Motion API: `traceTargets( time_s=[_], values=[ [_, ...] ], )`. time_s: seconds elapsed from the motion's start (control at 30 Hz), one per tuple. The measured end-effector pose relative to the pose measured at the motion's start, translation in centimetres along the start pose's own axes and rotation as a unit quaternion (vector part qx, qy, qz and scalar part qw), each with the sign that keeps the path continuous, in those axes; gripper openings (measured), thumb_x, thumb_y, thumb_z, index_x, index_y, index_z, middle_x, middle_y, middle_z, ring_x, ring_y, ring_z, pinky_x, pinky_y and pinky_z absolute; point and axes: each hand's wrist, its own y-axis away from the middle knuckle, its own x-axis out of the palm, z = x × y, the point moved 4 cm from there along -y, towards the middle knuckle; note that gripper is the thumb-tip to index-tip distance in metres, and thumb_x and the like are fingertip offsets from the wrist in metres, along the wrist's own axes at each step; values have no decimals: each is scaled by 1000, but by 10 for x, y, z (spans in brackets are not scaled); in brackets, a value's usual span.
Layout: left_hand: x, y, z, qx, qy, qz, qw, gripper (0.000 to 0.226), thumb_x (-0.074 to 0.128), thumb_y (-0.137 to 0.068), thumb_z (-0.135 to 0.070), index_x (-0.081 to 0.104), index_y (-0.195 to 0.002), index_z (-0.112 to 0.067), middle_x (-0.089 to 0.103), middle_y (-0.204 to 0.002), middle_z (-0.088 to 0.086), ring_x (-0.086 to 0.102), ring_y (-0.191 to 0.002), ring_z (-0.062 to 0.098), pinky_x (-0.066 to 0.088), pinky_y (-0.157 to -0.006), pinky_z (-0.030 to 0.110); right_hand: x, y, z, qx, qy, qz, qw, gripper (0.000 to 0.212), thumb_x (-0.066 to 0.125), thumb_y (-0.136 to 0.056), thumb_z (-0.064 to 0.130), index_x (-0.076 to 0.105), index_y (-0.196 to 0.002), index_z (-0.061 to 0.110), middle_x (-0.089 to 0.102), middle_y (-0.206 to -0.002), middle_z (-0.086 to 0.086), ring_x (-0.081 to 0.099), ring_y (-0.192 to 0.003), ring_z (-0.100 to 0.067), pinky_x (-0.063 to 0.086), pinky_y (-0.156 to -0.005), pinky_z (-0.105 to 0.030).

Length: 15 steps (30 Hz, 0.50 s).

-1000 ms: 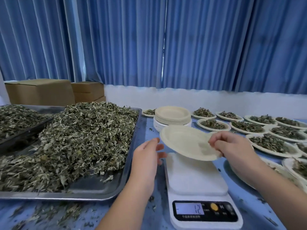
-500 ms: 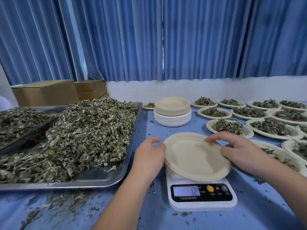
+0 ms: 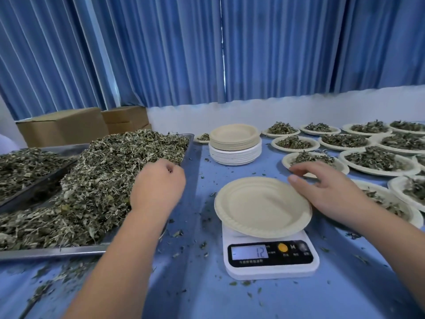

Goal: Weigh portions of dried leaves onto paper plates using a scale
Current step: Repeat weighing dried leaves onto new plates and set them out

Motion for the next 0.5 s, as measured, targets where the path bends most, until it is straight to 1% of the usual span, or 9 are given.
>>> traceTargets(
  time_s=[0.07, 0.1, 0.13, 0.17, 0.2, 0.23, 0.3, 0.43, 0.5],
  values=[
    [11, -23, 13, 3, -126, 88, 988, 34, 38, -95, -33, 66, -87, -16, 66, -93, 10, 62, -85, 28, 51, -73, 35, 1, -1, -3, -1, -5, -6, 1000, 30, 59, -91, 38, 64, -118, 24, 58, -111, 9, 55, -97, -4, 35, -87, -23],
    [18, -31, 21, 8, -183, 138, 973, 42, 34, -99, -38, 67, -103, -12, 64, -111, 15, 59, -98, 31, 49, -83, 37, 1, -3, -4, -2, -6, -7, 1000, 30, 59, -91, 38, 64, -117, 24, 58, -110, 10, 55, -96, -4, 36, -87, -23],
    [25, -36, 31, 4, -224, 193, 955, 51, 29, -101, -45, 61, -123, -12, 55, -130, 19, 53, -115, 34, 45, -96, 41, 1, -4, -5, -3, -5, -7, 1000, 29, 59, -91, 37, 64, -116, 24, 58, -108, 10, 55, -97, -5, 37, -87, -24],
    [30, -39, 41, -2, -247, 248, 937, 60, 22, -101, -53, 48, -139, -15, 40, -147, 19, 40, -132, 36, 35, -108, 46, 1, -5, -6, -4, -4, -7, 1000, 29, 59, -91, 37, 65, -116, 23, 58, -107, 11, 56, -97, -6, 37, -87, -24],
    [33, -38, 52, -14, -243, 302, 922, 67, 16, -100, -59, 35, -149, -17, 26, -157, 15, 24, -144, 34, 23, -116, 49, 1, -6, -7, -4, -4, -7, 1000, 28, 59, -91, 37, 65, -115, 23, 58, -106, 12, 56, -96, -6, 38, -87, -25],
    [36, -36, 60, -29, -220, 349, 910, 72, 11, -98, -62, 25, -154, -18, 16, -161, 11, 12, -148, 31, 13, -120, 49, 1, -7, -8, -3, -5, -7, 1000, 28, 59, -91, 37, 65, -115, 23, 57, -105, 13, 56, -94, -5, 37, -85, -25],
    [36, -33, 67, -45, -178, 391, 902, 75, 11, -96, -63, 21, -154, -17, 14, -162, 9, 12, -149, 27, 9, -121, 45, 1, -8, -9, -1, -12, -9, 1000, 27, 59, -92, 36, 65, -114, 22, 56, -103, 16, 57, -93, -5, 36, -83, -24],
    [25, -33, 54, -4, -210, 360, 909, 58, 29, -102, -50, 45, -144, -14, 40, -152, 9, 39, -137, 26, 26, -114, 39, -1, -7, -9, -6, -21, -9, 1000, 25, 57, -92, 37, 64, -113, 24, 55, -103, 20, 56, -91, -1, 36, -81, -24],
    [16, -29, 44, 13, -198, 319, 927, 49, 34, -102, -47, 57, -133, -17, 54, -140, 7, 52, -120, 25, 37, -103, 35, 0, -7, -9, -12, -20, -9, 1000, 23, 57, -93, 36, 64, -112, 25, 54, -102, 21, 54, -90, 2, 35, -81, -23]
  ],
)
